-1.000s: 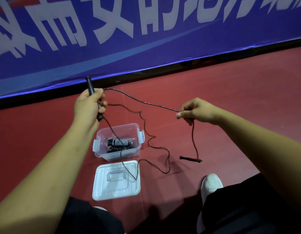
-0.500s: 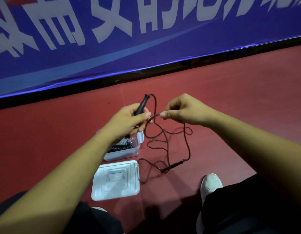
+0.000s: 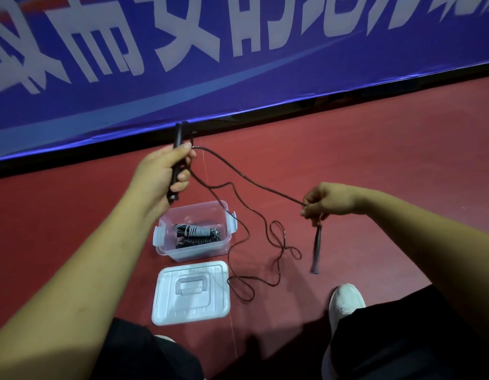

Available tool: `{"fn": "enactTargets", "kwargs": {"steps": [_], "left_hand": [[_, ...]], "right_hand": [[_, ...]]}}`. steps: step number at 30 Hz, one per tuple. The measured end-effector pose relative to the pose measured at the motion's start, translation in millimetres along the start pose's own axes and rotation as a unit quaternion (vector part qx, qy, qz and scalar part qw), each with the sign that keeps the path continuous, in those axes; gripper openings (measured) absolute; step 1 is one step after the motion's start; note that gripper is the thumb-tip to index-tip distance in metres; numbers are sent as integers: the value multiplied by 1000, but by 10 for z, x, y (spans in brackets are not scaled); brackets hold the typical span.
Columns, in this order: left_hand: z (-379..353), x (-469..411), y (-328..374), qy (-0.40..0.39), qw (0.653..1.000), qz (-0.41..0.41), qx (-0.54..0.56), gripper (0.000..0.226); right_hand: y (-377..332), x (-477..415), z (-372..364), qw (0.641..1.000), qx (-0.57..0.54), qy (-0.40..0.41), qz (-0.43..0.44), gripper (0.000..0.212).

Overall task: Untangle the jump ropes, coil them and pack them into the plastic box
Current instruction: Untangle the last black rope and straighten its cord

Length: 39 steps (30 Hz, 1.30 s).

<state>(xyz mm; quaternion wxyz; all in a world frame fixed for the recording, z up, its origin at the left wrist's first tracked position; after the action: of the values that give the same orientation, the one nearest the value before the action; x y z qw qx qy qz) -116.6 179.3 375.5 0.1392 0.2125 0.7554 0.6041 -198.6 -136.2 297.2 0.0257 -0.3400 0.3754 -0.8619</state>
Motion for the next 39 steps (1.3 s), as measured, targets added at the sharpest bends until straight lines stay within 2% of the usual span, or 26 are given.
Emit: {"fn": "enactTargets", "kwargs": {"steps": [2,5,7,9,11,14,16,18,21,23,25,29,33,36,39], "left_hand": [[89,-16,-49,26,994,21,-108,14],[128,-15,-116,94,952,41,-290,9],[84,-2,-137,98,949,29,-299,13],[-33,24,-178,52,962,33,-267,15],[-228,84,-239,-42,968,56,-242,15],[-468,202,-282,-205,942,128,-234,17],[-523,240,-260,-261,925,148,-233,16],[-492,225,-219,-231,944,123,-201,12],[-361,162,-137,-140,984,62,-90,19],[-256,126,-63,-93,995,26,-15,19],[-142,93,-14,-57,998,8,14,19],[-25,48,-97,13,997,39,-68,16],[35,-10,-237,81,979,63,-179,14],[-75,15,-318,55,972,69,-218,13],[-379,124,-403,-81,983,109,-125,13]], "right_hand": [[-37,-14,-4,999,4,51,20,20],[-300,16,-31,994,8,86,61,22],[-525,60,-88,992,34,83,86,23],[-734,118,-161,989,36,80,120,21],[-902,169,-235,983,-6,77,164,19],[-1056,205,-317,965,-111,67,229,19],[-1064,208,-320,956,-144,65,246,20],[-1019,200,-294,960,-125,72,238,22],[-865,165,-231,978,-64,76,184,22],[-728,123,-204,988,-45,53,134,21],[-624,93,-196,995,-27,33,93,18],[-619,107,-152,996,-33,33,82,14],[-735,198,-121,994,-27,32,101,10],[-798,245,-114,981,-142,31,132,20],[-873,234,-111,953,-257,37,155,22]]}}
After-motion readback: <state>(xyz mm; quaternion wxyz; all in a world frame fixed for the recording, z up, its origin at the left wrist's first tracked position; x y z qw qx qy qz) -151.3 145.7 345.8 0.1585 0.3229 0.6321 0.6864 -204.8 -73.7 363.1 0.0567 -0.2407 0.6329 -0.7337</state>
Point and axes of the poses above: each hand's wrist, its own x-axis away from the middle knuckle, its own z-axis out of the back of the hand, y = z × x, the point moved 2 cm from there along -x, towards the middle knuckle, and after that the axes turned 14 degrees about -y, right-handed, at the moved point
